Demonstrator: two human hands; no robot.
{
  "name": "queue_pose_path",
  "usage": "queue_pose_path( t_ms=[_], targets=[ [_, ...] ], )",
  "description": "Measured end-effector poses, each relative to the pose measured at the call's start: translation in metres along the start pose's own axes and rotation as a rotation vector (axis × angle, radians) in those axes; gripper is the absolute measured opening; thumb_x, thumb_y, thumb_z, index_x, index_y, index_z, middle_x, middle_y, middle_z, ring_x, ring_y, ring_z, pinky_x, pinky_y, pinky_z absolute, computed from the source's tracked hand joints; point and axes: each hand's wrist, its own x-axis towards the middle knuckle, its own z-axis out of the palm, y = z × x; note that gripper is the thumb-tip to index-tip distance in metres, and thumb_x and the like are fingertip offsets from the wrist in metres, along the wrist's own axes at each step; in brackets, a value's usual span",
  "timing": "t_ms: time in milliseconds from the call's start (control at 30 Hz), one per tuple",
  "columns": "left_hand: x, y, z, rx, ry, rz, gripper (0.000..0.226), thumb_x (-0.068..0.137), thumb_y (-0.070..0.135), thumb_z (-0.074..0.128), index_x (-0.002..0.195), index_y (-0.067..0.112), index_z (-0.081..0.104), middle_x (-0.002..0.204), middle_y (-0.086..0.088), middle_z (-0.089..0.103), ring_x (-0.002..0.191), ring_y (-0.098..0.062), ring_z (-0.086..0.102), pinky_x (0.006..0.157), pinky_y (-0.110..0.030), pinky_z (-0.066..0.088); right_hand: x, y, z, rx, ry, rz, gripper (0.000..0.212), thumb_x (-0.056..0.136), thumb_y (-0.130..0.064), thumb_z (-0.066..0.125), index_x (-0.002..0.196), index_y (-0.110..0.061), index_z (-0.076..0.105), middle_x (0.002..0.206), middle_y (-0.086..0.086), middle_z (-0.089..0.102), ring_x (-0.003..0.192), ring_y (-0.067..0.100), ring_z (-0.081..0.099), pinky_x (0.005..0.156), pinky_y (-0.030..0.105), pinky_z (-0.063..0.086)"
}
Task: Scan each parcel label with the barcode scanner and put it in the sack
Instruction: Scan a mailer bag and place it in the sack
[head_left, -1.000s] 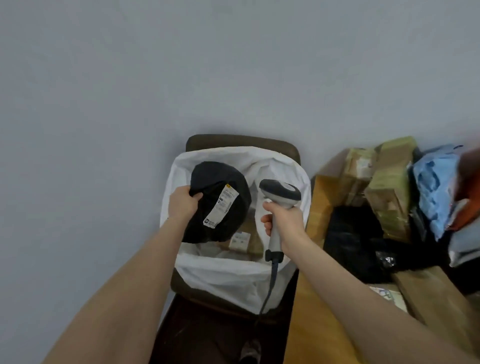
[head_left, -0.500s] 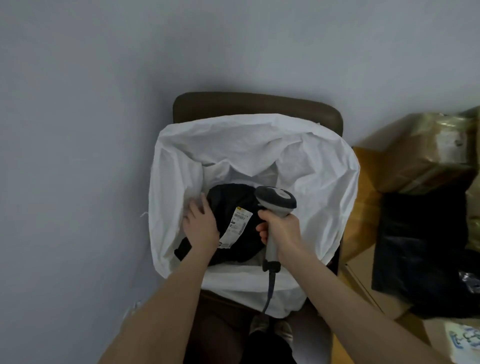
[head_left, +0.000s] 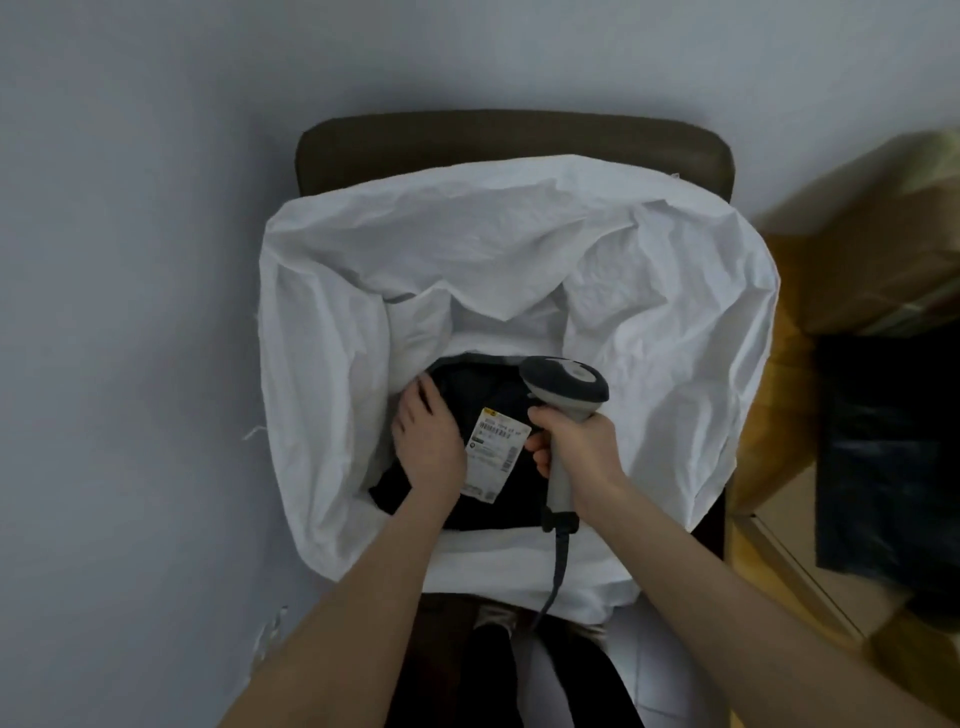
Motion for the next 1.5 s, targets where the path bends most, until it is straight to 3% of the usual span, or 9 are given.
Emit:
queue_pose_path(
  t_ms=[67,133,233,500,633,700,1100,1333,1500],
  targets=[
    [-0.017,0.012,-0.001,0.112,0.009,0.296,0.071,0.077,0.015,0.065,0.144,0.011,0.041,0.141,-0.020,0.046,0.124,-0.034,0.050,0.097,-0.048,0.046,0.000,0.004,0.004,0.001,0.009,0.013,0.010,0.083,-0.010,0.068,0.077,-0.002,0.065,0.054,0.008,0.061,0.045,0.016,0.051,0.049,0.029,0.044],
    [-0.024,0.017,0.012,0.225,-0.195,0.458,0.085,0.083,0.021,0.065,0.152,0.027,0.018,0.158,-0.017,0.015,0.143,-0.034,0.021,0.111,-0.056,0.027,0.000,0.007,0.007,-0.001,0.023,0.012,0.012,0.080,-0.010,0.069,0.074,-0.001,0.066,0.057,0.012,0.061,0.046,0.018,0.051,0.051,0.030,0.044],
    [-0.008,0.008,0.037,0.303,-0.585,0.360,0.105,0.081,0.029,0.072,0.150,0.041,-0.006,0.157,-0.010,-0.021,0.146,-0.034,-0.013,0.111,-0.067,0.008,0.009,0.010,0.009,-0.004,0.034,-0.019,0.011,0.082,-0.010,0.069,0.078,0.000,0.066,0.060,0.014,0.061,0.045,0.018,0.051,0.049,0.029,0.044],
    [0.018,-0.012,0.050,0.287,-0.705,0.245,0.105,0.081,0.037,0.072,0.151,0.039,-0.005,0.158,-0.013,-0.014,0.146,-0.037,-0.002,0.109,-0.064,0.021,0.014,0.024,0.003,-0.026,0.042,-0.023,0.011,0.083,-0.013,0.069,0.079,-0.004,0.066,0.056,0.009,0.063,0.044,0.014,0.052,0.047,0.026,0.044],
    [0.012,0.001,0.007,0.250,-0.493,0.297,0.076,0.089,0.023,0.059,0.152,0.021,0.015,0.151,-0.016,0.022,0.132,-0.033,0.034,0.101,-0.047,0.041,-0.017,0.013,-0.001,-0.012,0.049,-0.026,0.012,0.083,-0.013,0.069,0.078,-0.004,0.065,0.057,0.009,0.063,0.046,0.015,0.052,0.048,0.027,0.044],
    [0.011,0.011,-0.021,0.214,-0.417,0.326,0.068,0.090,0.021,0.057,0.148,0.015,0.023,0.146,-0.015,0.028,0.126,-0.031,0.040,0.094,-0.041,0.043,-0.038,0.004,-0.008,-0.006,0.059,-0.044,0.011,0.084,-0.013,0.068,0.080,-0.004,0.065,0.056,0.008,0.063,0.046,0.014,0.052,0.047,0.026,0.044],
    [-0.038,0.134,-0.181,0.139,-0.115,0.467,0.054,0.088,0.014,0.057,0.138,0.013,0.036,0.136,-0.011,0.038,0.119,-0.028,0.045,0.087,-0.036,0.045,-0.164,-0.052,-0.097,0.158,0.141,-0.205,0.006,0.086,-0.010,0.066,0.083,-0.005,0.064,0.055,0.009,0.061,0.044,0.015,0.051,0.048,0.025,0.046],
    [-0.146,0.213,-0.222,0.150,-0.026,0.452,0.059,0.090,0.020,0.058,0.142,0.015,0.031,0.144,-0.010,0.031,0.125,-0.029,0.041,0.090,-0.036,0.043,-0.226,-0.030,-0.200,0.285,0.014,-0.233,0.012,0.086,-0.011,0.067,0.087,0.000,0.063,0.049,0.008,0.057,0.045,0.018,0.049,0.052,0.030,0.045],
    [-0.223,0.263,-0.229,0.123,-0.004,0.463,0.061,0.089,0.021,0.062,0.142,0.015,0.032,0.143,-0.012,0.032,0.125,-0.030,0.042,0.091,-0.038,0.044,-0.271,-0.010,-0.281,0.303,0.011,-0.248,0.013,0.087,-0.006,0.064,0.076,-0.004,0.057,0.051,0.009,0.054,0.041,0.016,0.045,0.041,0.023,0.039]
  ],
)
